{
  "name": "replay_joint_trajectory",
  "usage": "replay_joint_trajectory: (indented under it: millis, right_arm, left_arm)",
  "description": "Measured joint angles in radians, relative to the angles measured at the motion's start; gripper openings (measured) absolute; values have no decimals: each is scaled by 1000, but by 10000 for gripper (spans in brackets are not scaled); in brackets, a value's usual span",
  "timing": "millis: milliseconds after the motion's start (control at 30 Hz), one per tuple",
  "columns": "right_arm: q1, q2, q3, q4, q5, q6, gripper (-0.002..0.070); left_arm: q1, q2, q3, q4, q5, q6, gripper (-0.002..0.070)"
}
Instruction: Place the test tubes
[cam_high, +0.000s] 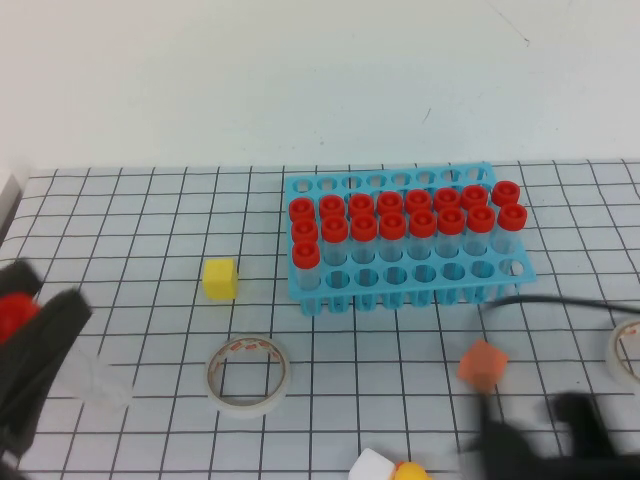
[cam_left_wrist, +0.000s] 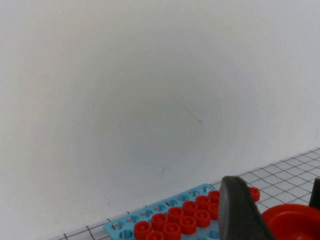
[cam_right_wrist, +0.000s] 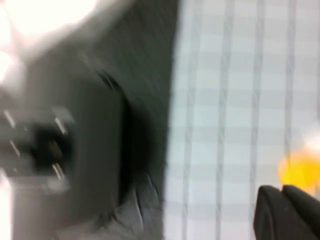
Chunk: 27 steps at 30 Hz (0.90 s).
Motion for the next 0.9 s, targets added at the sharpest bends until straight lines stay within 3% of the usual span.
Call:
replay_joint_trajectory:
  millis: [200, 533, 667, 900]
  right_arm:
    - [0, -270, 193, -192, 6, 169, 8]
    - [0, -732, 507, -237, -200, 236, 6]
    - [0, -785, 587, -237, -218, 236, 6]
    - [0, -787, 643, -237, -220, 236, 1]
  left_arm:
    - [0, 152, -81, 2, 83, 87, 251]
    - [-16, 520, -287, 8, 243, 158, 251]
    - [-96, 667, -388, 9, 230, 161, 251]
    - [-291, 826, -520, 9, 39, 264, 251]
